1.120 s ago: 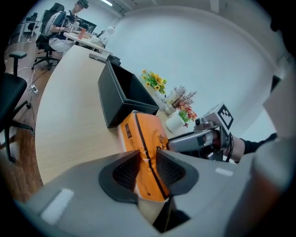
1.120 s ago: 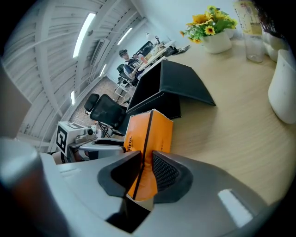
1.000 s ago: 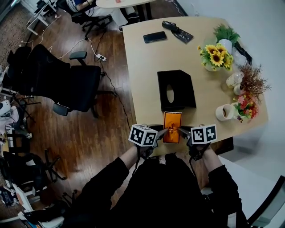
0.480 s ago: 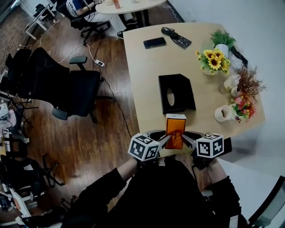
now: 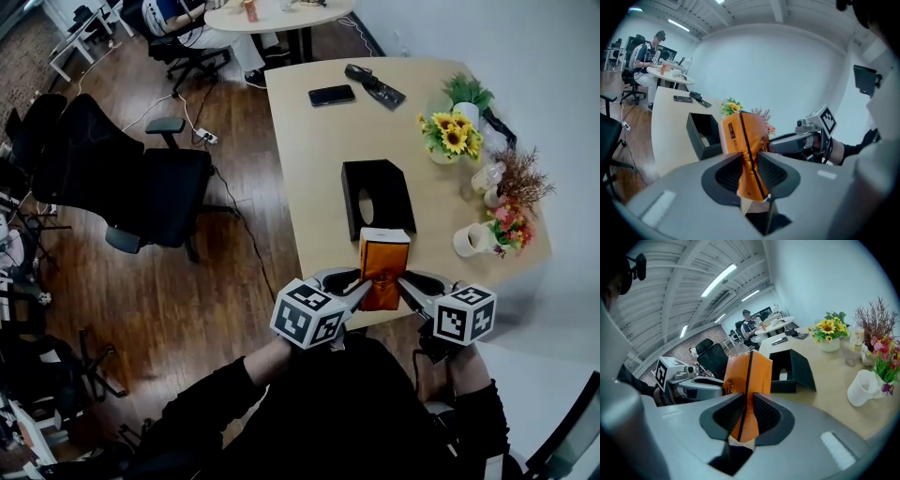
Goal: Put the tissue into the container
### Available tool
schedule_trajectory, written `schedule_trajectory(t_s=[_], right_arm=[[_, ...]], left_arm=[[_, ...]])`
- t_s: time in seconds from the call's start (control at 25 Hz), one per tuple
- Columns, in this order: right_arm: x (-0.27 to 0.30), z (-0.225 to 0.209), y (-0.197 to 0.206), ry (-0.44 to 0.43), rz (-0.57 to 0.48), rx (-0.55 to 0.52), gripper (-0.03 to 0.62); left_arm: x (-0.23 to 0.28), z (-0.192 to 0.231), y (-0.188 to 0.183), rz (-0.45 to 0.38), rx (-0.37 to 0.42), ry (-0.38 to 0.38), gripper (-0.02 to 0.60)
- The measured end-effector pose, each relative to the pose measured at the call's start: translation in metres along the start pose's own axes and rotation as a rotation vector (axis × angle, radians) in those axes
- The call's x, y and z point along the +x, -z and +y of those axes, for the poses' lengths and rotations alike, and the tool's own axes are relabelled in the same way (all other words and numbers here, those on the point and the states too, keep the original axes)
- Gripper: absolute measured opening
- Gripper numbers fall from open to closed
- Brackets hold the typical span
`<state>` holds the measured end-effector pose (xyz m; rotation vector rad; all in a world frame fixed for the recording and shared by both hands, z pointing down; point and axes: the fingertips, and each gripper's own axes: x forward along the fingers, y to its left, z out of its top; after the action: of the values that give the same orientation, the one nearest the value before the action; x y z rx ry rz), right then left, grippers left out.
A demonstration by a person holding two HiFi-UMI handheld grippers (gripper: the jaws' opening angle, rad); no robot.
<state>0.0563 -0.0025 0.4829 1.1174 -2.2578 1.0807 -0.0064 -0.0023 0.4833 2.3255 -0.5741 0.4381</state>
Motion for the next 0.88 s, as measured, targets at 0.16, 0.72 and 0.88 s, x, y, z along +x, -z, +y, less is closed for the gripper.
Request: schedule_trajectory(t_s=[0.16,0.72,0.88], right_arm=[[-0.005,0.013,-0.014,0.013,-0.027,-0.025,0.069],[-0.002,-0.004,-0.076,-0.026,-0.041,-0.084,0.067],[0.005,-0.018,-0.097,-0.053,-0.023,-0.107,0.067]], left_arm=[[-0.013,-0.003,-0.014,-0.028,0.029,0.018,0.075],[-0.001,0.013,-0.072,-0.054,0.018,0.004,0.072],[0.011,0.024,-0.090,-0.054,0.017,-0.034,0.072]])
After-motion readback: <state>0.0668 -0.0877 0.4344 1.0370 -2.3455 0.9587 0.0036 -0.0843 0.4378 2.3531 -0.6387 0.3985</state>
